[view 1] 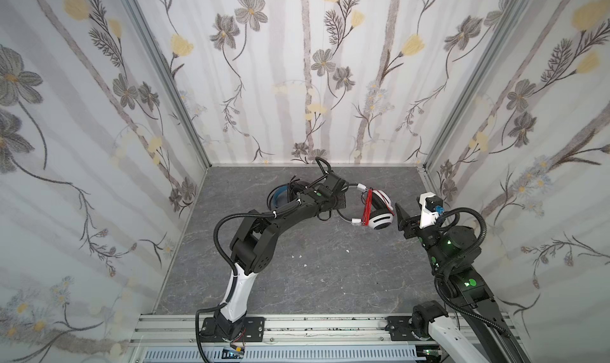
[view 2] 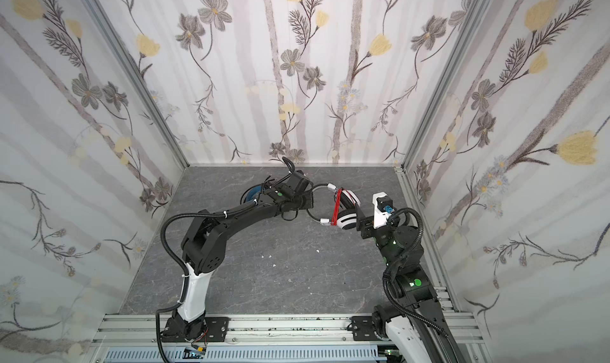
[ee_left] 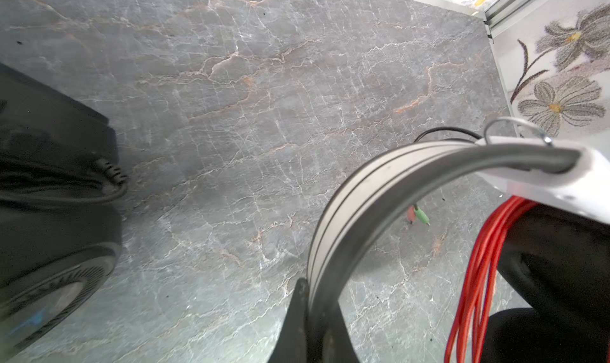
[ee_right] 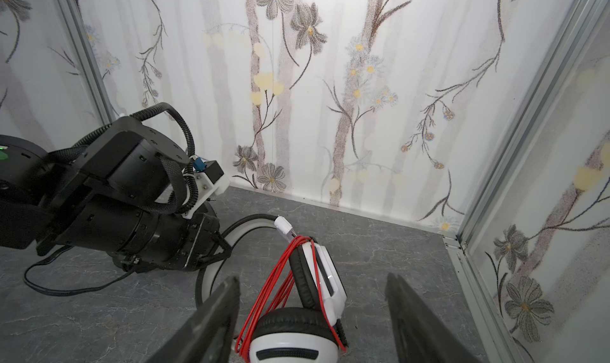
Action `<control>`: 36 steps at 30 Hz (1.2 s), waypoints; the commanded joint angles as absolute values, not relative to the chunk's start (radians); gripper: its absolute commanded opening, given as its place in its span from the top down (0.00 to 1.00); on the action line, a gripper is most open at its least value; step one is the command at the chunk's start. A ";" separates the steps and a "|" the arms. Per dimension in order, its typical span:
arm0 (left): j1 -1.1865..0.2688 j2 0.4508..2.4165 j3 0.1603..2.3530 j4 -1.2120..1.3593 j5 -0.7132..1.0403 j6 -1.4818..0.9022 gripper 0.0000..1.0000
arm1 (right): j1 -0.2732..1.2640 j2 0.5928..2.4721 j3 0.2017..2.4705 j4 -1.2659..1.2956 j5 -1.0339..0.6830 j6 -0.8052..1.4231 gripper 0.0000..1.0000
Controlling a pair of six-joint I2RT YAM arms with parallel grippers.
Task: Wrap the headphones
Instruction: 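Lower the wrapped white headphones onto the table with the left gripper and open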
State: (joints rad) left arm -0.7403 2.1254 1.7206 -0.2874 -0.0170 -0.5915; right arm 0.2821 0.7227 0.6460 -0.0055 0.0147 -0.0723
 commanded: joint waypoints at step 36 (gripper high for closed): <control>-0.721 2.426 1.978 -0.360 -0.074 -0.864 0.75 | 0.279 0.733 0.666 -0.024 0.031 -0.096 0.30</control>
State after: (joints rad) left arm -0.7193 2.4329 1.9678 -0.3717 -0.0589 -0.8387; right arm 0.2794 0.7334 0.6651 -0.0448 0.0261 -0.0872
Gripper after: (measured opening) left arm 0.227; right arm 0.705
